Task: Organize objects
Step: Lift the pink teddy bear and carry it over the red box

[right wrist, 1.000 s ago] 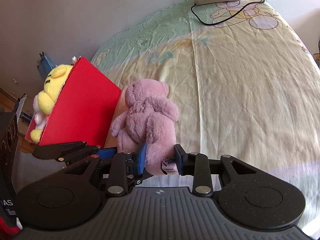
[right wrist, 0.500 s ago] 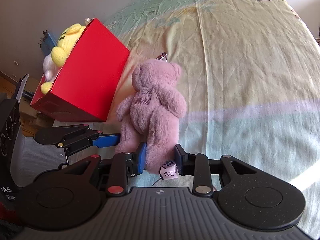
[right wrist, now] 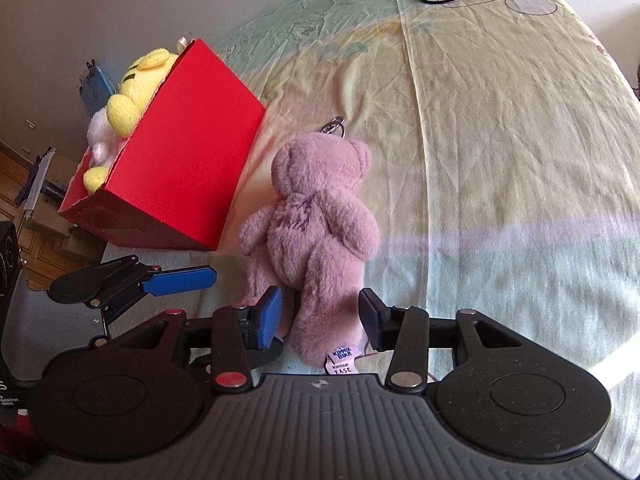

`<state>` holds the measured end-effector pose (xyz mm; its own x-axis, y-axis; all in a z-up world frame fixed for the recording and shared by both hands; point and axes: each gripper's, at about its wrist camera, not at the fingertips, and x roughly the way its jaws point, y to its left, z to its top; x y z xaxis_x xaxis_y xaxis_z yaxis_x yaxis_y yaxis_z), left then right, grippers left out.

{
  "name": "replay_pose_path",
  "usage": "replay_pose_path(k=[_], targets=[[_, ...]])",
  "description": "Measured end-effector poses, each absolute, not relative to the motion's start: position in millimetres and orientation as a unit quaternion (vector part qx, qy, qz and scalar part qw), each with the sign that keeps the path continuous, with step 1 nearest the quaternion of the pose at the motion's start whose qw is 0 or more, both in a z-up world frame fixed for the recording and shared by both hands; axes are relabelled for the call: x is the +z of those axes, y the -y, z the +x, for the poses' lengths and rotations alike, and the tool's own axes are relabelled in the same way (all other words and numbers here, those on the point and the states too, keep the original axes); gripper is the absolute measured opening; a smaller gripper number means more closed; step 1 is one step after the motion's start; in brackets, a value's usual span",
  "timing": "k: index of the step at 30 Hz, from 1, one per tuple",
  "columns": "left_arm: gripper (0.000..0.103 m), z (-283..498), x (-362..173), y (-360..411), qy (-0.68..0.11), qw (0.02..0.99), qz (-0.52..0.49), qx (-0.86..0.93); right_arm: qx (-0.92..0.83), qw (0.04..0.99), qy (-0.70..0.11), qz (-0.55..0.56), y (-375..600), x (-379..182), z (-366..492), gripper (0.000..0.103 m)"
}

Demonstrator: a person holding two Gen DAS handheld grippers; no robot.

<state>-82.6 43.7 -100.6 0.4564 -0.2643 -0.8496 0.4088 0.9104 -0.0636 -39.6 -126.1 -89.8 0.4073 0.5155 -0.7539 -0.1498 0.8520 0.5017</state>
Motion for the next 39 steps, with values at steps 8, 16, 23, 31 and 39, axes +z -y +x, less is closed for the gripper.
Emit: replay_pose_path(k=[8, 16, 23, 31, 39], targets=[[0.090, -63, -99, -35, -0.482, 0.851, 0.059, -0.201, 0.171, 0.825, -0.492, 0.222, 135, -100, -19, 0.055], [0.093, -40, -103, -30, -0.491, 0.845, 0.045, -0.209, 0.201, 0.807, -0.493, 0.255, 129, -105, -1, 0.054], [0.095, -22, -112, -35, -0.510, 0.832, 0.016, -0.219, 0.226, 0.799, -0.504, 0.238, 111, -108, 15, 0.052], [0.095, -12, -117, -37, -0.520, 0.822, -0.001, -0.232, 0.242, 0.791, -0.512, 0.231, 103, -110, 26, 0.046], [0.092, -12, -107, -35, -0.508, 0.825, -0.004, -0.249, 0.237, 0.811, -0.494, 0.206, 104, -94, 17, 0.042]])
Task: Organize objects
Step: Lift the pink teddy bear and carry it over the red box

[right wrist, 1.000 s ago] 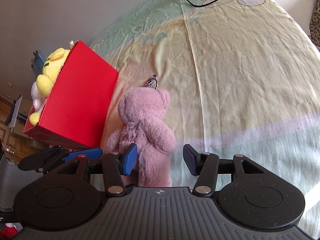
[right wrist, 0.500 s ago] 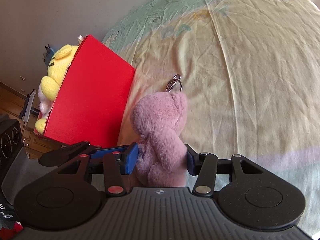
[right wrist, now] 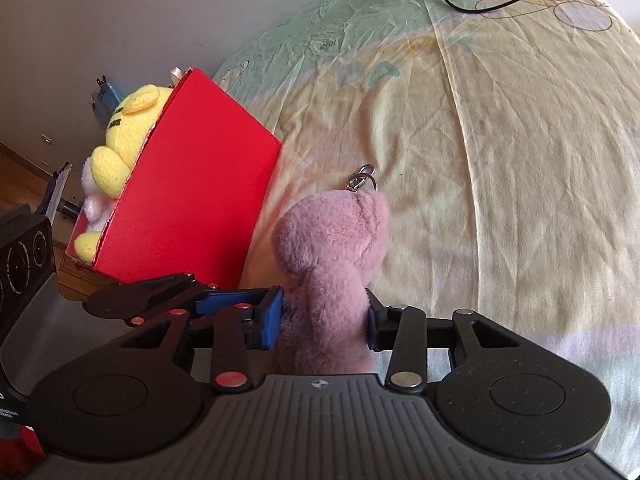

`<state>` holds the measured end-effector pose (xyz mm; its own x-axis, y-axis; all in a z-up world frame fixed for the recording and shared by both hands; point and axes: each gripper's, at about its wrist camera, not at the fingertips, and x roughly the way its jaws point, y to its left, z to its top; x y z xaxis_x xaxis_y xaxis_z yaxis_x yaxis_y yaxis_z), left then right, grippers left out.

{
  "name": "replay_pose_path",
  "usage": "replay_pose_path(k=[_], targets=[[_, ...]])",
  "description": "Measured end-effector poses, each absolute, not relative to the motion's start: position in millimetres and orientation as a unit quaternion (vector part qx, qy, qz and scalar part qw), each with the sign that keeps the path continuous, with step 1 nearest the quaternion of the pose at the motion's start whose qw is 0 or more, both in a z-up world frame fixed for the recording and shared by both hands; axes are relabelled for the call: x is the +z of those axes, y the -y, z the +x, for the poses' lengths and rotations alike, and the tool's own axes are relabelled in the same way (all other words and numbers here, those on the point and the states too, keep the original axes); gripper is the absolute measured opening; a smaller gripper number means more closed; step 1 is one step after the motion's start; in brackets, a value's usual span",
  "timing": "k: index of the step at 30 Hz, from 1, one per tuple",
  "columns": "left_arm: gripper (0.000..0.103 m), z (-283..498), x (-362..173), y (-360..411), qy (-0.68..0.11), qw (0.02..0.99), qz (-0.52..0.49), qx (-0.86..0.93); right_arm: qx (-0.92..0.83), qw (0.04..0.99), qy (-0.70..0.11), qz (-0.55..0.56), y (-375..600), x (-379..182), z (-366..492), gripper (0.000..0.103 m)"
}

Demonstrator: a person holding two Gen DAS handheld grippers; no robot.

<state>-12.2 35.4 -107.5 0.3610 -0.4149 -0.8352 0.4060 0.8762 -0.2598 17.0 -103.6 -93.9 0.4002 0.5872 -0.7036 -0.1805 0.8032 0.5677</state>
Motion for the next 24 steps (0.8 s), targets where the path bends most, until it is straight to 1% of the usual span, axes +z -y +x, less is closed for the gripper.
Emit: replay_pose_path(k=[9, 24], targets=[[0.091, -25, -75, -33, -0.465, 0.849, -0.001, -0.253, 0.240, 0.844, -0.441, 0.188, 106, -56, -5, 0.041], [0.091, -57, 5, -53, -0.354, 0.911, -0.001, -0.211, 0.282, 0.875, -0.334, 0.207, 92, 14, -22, 0.040]])
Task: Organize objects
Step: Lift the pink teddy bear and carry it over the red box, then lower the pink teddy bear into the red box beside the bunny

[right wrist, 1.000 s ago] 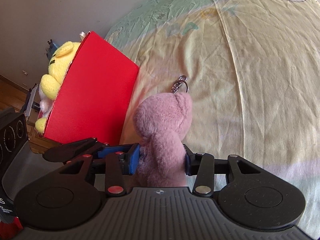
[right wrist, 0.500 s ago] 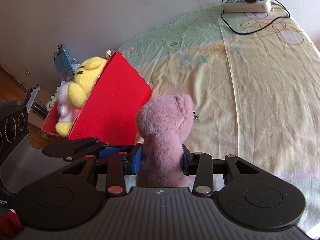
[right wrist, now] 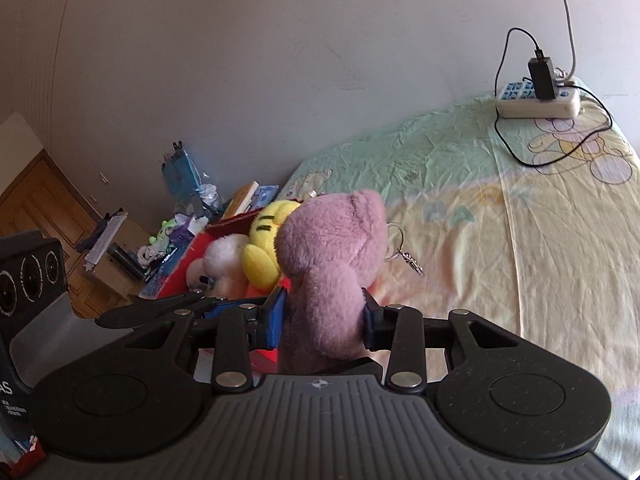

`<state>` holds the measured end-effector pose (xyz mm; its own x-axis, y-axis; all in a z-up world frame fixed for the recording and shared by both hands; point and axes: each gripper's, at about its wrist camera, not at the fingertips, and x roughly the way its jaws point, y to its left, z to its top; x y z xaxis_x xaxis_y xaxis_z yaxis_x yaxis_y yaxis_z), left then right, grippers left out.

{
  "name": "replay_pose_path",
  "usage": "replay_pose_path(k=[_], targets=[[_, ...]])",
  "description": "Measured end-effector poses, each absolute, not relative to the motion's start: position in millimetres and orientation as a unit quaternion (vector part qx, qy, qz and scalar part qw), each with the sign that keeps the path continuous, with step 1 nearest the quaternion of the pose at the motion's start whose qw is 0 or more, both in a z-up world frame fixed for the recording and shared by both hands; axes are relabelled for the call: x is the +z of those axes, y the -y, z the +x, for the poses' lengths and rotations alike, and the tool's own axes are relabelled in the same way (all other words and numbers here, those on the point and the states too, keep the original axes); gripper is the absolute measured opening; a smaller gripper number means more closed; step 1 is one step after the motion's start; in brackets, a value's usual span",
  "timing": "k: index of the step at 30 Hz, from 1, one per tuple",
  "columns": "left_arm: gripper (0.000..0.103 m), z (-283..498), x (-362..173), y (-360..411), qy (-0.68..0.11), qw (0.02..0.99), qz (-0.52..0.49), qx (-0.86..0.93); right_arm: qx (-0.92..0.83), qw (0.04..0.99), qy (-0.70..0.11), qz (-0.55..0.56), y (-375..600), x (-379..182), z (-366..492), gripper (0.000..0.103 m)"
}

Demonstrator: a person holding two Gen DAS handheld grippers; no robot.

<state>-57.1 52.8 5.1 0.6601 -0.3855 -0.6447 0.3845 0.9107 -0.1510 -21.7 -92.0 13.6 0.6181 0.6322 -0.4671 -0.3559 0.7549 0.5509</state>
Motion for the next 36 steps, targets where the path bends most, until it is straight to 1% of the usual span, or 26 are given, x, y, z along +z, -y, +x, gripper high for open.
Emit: replay_pose_path(k=[7, 17, 23, 29, 31, 33, 36], targets=[[0.091, -77, 34, -100, -0.306, 0.931, -0.004, -0.196, 0.301, 0.886, -0.295, 0.193, 48, 39, -20, 0.040], [0.091, -79, 55, -211, -0.268, 0.948, 0.001, -0.172, 0.326, 0.887, -0.261, 0.198, -57, 51, -1, 0.039], [0.091, -65, 48, -272, -0.273, 0.948, 0.012, -0.164, 0.330, 0.882, -0.258, 0.215, -114, 39, 12, 0.039], [0.092, -40, 32, -316, -0.290, 0.942, 0.036, -0.167, 0.311, 0.885, -0.259, 0.232, -155, 19, 24, 0.039], [0.092, -33, 23, -329, -0.299, 0.938, 0.040, -0.170, 0.302, 0.885, -0.269, 0.231, -166, 12, 29, 0.037], [0.092, -28, 15, -338, -0.307, 0.935, 0.037, -0.171, 0.294, 0.886, -0.273, 0.231, -171, 7, 30, 0.031], [0.092, -23, 5, -352, -0.315, 0.933, 0.024, -0.171, 0.283, 0.893, -0.270, 0.223, -179, 3, 30, 0.030]])
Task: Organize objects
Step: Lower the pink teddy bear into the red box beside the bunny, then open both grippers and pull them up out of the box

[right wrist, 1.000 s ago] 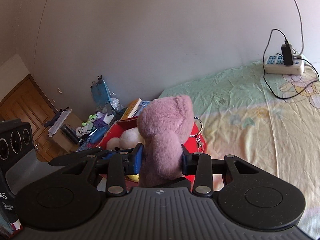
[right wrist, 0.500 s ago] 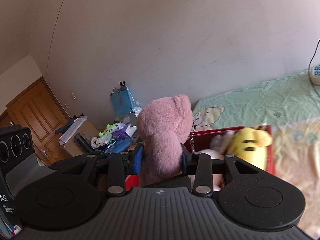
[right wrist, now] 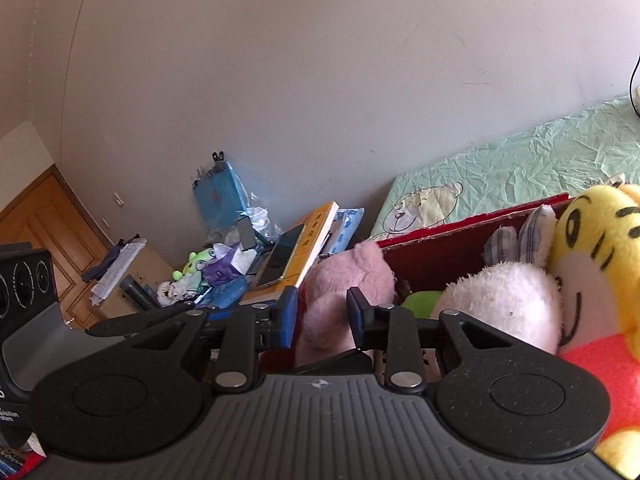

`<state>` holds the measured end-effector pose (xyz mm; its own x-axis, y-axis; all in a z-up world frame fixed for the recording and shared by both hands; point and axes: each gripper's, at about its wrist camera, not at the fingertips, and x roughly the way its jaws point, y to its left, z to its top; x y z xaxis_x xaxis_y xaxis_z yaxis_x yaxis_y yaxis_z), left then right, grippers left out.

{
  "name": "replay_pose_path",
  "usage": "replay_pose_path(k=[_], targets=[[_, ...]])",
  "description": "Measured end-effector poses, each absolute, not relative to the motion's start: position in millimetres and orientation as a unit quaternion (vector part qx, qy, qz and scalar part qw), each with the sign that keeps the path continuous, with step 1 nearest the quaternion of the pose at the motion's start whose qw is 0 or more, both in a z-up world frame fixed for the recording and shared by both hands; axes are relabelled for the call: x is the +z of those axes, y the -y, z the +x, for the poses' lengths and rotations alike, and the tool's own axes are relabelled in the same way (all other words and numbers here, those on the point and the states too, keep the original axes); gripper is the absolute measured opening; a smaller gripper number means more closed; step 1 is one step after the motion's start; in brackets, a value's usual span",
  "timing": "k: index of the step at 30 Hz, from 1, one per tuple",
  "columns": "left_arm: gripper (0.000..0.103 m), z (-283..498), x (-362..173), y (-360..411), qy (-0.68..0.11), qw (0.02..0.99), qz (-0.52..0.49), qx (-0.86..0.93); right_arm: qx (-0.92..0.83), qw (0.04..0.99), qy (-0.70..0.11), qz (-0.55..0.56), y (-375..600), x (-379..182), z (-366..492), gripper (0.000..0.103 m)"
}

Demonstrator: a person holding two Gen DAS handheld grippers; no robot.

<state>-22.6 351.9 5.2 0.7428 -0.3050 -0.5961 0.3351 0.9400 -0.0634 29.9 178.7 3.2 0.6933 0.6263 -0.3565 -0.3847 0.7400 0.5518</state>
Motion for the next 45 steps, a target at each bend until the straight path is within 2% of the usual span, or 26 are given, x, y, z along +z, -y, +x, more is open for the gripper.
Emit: replay_pose_path(k=[6, 13, 19, 26, 31, 40, 45], targets=[[0.093, -12, -13, -362, -0.340, 0.924, 0.004, -0.174, 0.264, 0.896, -0.288, 0.210, -179, -3, 25, 0.030], [0.093, -21, -29, -347, -0.348, 0.921, 0.030, -0.172, 0.257, 0.895, -0.302, 0.205, -164, -2, 14, 0.027], [0.096, -17, -36, -346, -0.360, 0.919, 0.032, -0.160, 0.242, 0.904, -0.313, 0.160, -168, -3, 10, 0.026], [0.094, -11, -45, -333, -0.358, 0.920, 0.077, -0.141, 0.227, 0.905, -0.328, 0.148, -175, -21, 36, 0.023], [0.094, -15, -40, -335, -0.362, 0.919, 0.064, -0.142, 0.231, 0.902, -0.333, 0.149, -172, -19, 31, 0.024], [0.097, -32, -21, -337, -0.361, 0.923, 0.060, -0.119, 0.221, 0.907, -0.332, 0.137, -161, -2, 11, 0.030], [0.098, -35, -8, -330, -0.369, 0.922, 0.054, -0.109, 0.184, 0.924, -0.312, 0.120, -149, 12, 0, 0.040]])
